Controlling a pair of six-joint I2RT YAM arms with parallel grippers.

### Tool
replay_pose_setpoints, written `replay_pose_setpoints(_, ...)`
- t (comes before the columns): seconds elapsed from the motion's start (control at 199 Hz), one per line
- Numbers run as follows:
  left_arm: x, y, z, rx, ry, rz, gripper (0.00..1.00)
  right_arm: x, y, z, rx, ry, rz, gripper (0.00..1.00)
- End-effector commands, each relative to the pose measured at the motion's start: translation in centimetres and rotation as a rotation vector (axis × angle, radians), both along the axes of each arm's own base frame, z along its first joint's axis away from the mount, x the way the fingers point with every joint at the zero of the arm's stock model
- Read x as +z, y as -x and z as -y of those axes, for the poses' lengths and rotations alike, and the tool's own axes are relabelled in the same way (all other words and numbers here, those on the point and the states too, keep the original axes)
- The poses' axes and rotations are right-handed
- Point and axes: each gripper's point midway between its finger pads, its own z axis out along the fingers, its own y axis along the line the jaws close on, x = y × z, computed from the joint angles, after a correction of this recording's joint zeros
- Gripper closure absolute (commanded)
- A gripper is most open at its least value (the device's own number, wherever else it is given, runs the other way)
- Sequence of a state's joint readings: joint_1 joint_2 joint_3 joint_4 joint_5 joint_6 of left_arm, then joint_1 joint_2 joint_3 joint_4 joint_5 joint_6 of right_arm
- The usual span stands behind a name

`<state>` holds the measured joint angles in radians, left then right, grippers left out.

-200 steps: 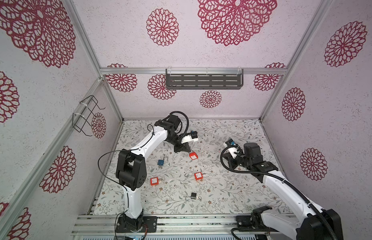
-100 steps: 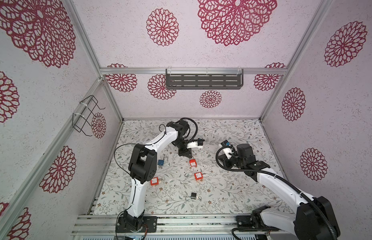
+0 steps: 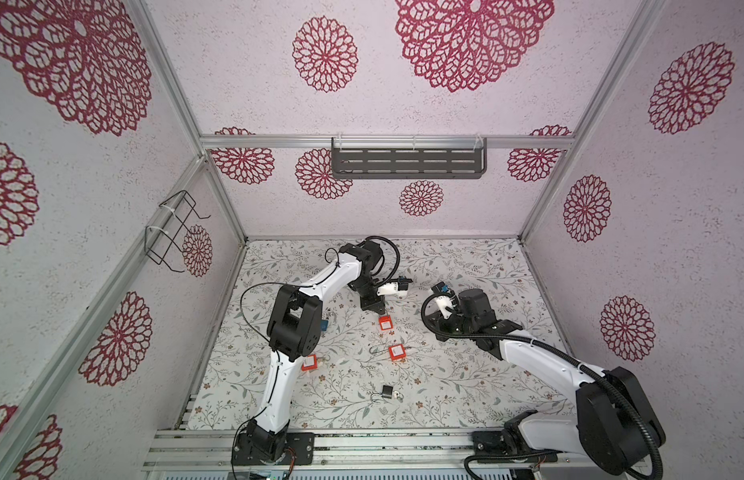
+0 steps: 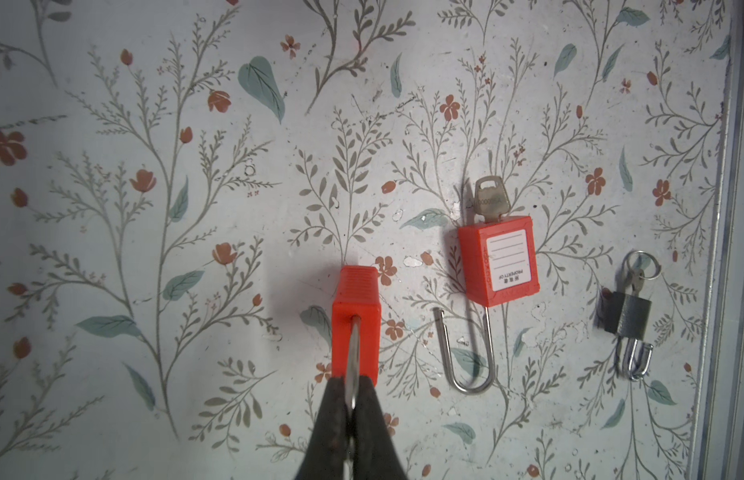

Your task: Lock with the key

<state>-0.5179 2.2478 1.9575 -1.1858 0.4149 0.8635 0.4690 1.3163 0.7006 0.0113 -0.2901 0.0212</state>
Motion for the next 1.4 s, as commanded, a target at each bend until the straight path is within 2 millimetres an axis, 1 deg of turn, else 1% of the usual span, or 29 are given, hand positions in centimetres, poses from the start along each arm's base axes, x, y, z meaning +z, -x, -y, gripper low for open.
replay_pose_setpoints(0.0,-0.6,-1.3,0.8,0.007,-0.009,0.049,1.0,0.5,-0.7,-0.7,-0.034,-0.052,0.002,1.0)
replay_pose_setpoints(0.111,-0.9,-2.3,0.9,0.036,-0.029,0.089,0.93,-0.1,-1.1,-0.8,-0.06,-0.068,-0.018,1.0)
replay_pose_setpoints(0.196,-0.9,-2.9,1.2,0.056,-0.023,0.108,0.92,-0.6,-1.4,-0.9,-0.08,-0.076,-0.039,1.0)
replay_pose_setpoints(0.236,-1.0,-3.3,1.3,0.067,-0.022,0.122,0.9,-0.9,-1.5,-1.0,-0.086,-0.077,-0.052,1.0)
replay_pose_setpoints(0.277,-1.2,-3.4,1.4,0.067,-0.025,0.132,0.87,-1.1,-1.7,-1.1,-0.087,-0.076,-0.062,1.0)
replay_pose_setpoints(0.377,-1.7,-3.7,1.4,0.067,-0.034,0.146,0.84,-1.5,-2.2,-1.4,-0.093,-0.068,-0.088,1.0)
replay_pose_setpoints(0.578,-2.6,-4.5,1.9,0.089,-0.033,0.169,0.84,-2.0,-3.2,-1.8,-0.116,-0.072,-0.118,1.0)
replay_pose_setpoints(0.805,-3.4,-6.0,2.6,0.149,-0.012,0.204,0.83,-2.4,-3.8,-1.8,-0.149,-0.073,-0.134,1.0)
replay_pose_setpoints(0.925,-4.2,-6.4,2.8,0.183,-0.011,0.199,0.8,-2.6,-3.9,-1.6,-0.166,-0.056,-0.15,1.0)
replay_pose_setpoints(1.121,-4.8,-6.7,3.0,0.243,0.003,0.187,0.73,-2.7,-3.7,-1.4,-0.18,-0.07,-0.151,1.0)
replay_pose_setpoints(1.177,-4.5,-7.0,3.2,0.261,0.014,0.195,0.71,-2.8,-3.7,-1.3,-0.187,-0.068,-0.154,1.0)
replay_pose_setpoints(1.262,-3.6,-7.9,3.3,0.304,0.049,0.223,0.69,-3.0,-3.8,-1.1,-0.202,-0.054,-0.158,1.0)
replay_pose_setpoints(1.398,-1.0,-9.2,3.5,0.363,0.118,0.263,0.62,-3.0,-3.9,-1.3,-0.198,-0.024,-0.158,1.0)
